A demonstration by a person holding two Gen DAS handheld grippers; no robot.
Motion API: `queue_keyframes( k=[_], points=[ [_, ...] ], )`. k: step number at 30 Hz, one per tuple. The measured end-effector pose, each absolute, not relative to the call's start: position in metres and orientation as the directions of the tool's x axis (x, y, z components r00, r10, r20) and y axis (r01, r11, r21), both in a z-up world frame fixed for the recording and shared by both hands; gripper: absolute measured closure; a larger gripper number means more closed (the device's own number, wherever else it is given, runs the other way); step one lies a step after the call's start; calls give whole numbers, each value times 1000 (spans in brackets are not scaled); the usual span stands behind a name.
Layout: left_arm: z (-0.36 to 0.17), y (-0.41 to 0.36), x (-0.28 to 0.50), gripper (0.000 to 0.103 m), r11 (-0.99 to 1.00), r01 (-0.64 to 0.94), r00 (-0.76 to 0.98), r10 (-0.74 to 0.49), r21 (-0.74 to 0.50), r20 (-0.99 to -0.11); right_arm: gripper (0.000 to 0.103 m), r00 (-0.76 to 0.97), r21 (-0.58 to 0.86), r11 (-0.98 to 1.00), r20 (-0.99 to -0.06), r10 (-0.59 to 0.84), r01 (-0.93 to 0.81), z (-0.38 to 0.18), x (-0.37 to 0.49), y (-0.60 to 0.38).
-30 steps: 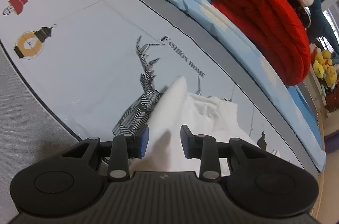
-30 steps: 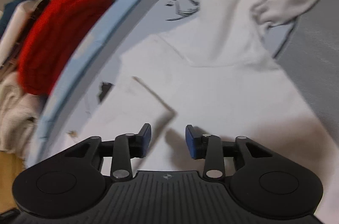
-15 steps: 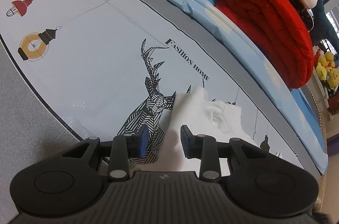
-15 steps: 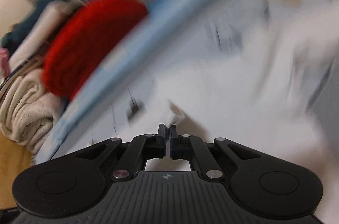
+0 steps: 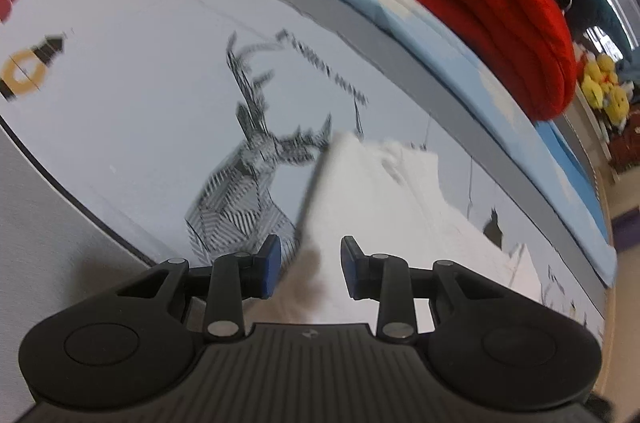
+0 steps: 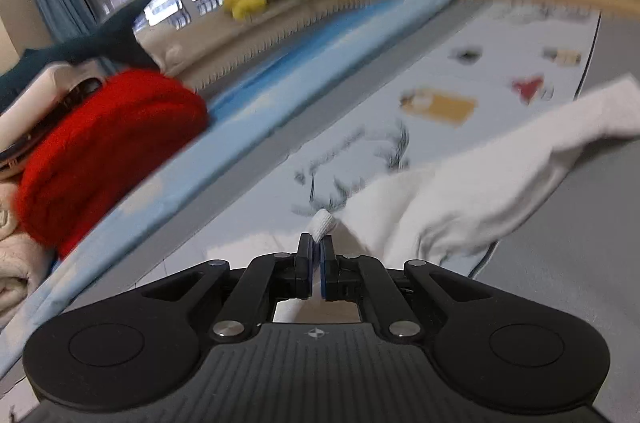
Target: Fold small clothes
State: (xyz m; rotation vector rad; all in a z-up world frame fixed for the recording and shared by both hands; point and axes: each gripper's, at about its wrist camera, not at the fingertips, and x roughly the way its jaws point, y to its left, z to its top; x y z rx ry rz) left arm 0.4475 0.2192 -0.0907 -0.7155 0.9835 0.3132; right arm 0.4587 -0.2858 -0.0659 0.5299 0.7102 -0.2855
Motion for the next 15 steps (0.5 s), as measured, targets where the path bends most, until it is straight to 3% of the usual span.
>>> queue_keyframes(
  k=[2, 4, 8, 10, 12, 14, 15],
  points=[
    [-94, 214, 448, 67, 740, -539, 522, -82, -403, -849, 94, 596, 281, 788, -792, -132, 548, -84, 463, -297],
    [-94, 209, 449, 67, 751, -524, 523, -89, -402, -848, 93, 571, 280, 746, -805, -160, 604, -88, 458, -305],
    [-94, 195, 452, 67, 777, -463, 527, -144, -426, -837, 93, 734, 370, 788, -663, -146, 492, -62, 453, -299],
    [-102, 191, 453, 67, 759, -444, 514, -219, -476, -829, 93, 776, 471, 779, -630, -32, 414, -63, 457, -300],
    [-114, 189, 453, 67, 762, -456, 474, -230, -460, -850, 87, 727, 537, 720, -684, 65, 440, -83, 465, -308],
    [-126, 186, 455, 67, 795, -481, 403, -175, -370, -898, 86, 600, 497, 695, -791, 117, 520, -112, 476, -318],
    [-130, 186, 454, 70, 795, -489, 395, -164, -359, -904, 93, 569, 473, 698, -815, 114, 538, -118, 476, -320]
  ],
)
